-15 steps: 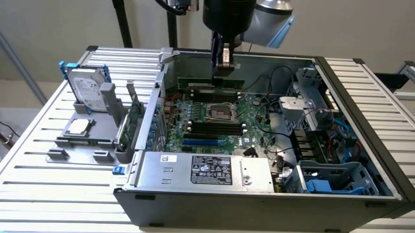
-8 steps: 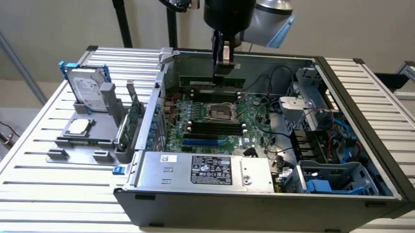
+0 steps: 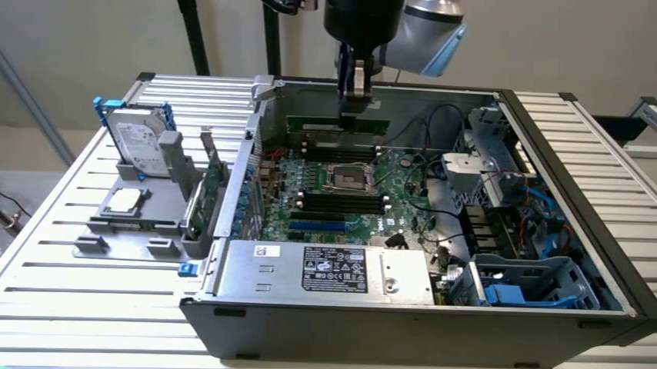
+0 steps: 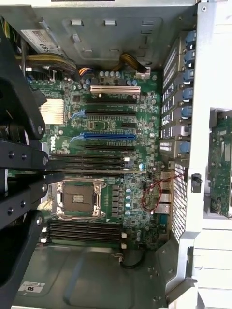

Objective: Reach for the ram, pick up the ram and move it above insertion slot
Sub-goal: 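Pick up the ram and move it above insertion slot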

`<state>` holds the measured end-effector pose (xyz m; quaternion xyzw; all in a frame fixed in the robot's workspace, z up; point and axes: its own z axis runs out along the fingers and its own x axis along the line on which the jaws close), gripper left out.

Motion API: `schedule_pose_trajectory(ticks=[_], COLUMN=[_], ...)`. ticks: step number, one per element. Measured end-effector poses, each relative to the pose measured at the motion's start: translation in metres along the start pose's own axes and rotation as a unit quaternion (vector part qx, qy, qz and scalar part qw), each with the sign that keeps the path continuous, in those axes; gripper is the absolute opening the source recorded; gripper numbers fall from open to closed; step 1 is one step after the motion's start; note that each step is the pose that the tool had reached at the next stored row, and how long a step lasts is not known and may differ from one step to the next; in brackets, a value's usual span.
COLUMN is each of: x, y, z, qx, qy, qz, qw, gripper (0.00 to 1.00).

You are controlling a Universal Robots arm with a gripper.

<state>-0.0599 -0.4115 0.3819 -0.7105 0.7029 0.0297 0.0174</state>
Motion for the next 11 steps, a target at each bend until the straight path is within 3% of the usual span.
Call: schedule_pose_trajectory(ticks=[11], x=[-0.001], y=[-0.002], z=[0.0001], qx=[0.0001], qy=[0.0], qz=[0.001], qw=[1.0], gripper=[0.13])
